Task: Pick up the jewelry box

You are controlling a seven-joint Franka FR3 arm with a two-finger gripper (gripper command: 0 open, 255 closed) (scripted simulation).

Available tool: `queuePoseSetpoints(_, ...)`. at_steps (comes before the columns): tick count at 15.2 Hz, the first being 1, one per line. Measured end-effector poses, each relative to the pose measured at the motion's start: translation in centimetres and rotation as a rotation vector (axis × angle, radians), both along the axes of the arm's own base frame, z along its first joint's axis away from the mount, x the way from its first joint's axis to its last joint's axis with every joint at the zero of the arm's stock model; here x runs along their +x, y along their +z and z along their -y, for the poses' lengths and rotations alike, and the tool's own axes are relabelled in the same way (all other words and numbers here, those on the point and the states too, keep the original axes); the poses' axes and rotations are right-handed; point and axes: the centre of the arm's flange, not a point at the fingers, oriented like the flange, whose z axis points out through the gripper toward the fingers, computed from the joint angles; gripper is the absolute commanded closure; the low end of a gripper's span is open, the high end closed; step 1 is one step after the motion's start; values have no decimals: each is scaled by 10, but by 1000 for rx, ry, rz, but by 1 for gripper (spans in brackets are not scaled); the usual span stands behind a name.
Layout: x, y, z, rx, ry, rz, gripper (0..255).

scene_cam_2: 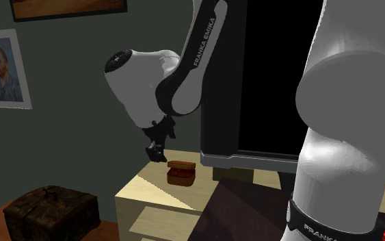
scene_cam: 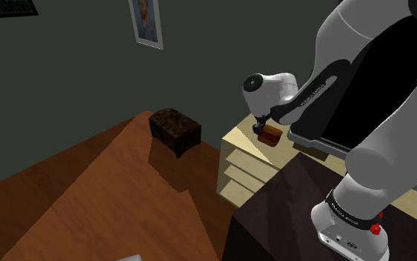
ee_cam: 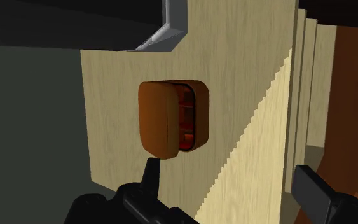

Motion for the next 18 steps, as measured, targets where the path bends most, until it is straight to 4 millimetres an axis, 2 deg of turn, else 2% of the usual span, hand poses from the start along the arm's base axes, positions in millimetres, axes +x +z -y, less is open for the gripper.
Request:
queuePoseSetpoints(5,18,-53,27,-117,21,10,0)
queuePoseSetpoints(9,37,-92,58,-212,35,20,0)
queuePoseSetpoints(13,63,-130,86,-307,50,29,0)
queuePoseSetpoints(15,69,-141,101,-344,56,32,0)
queuePoseSetpoints(18,70,-157,107,-357,59,34,0)
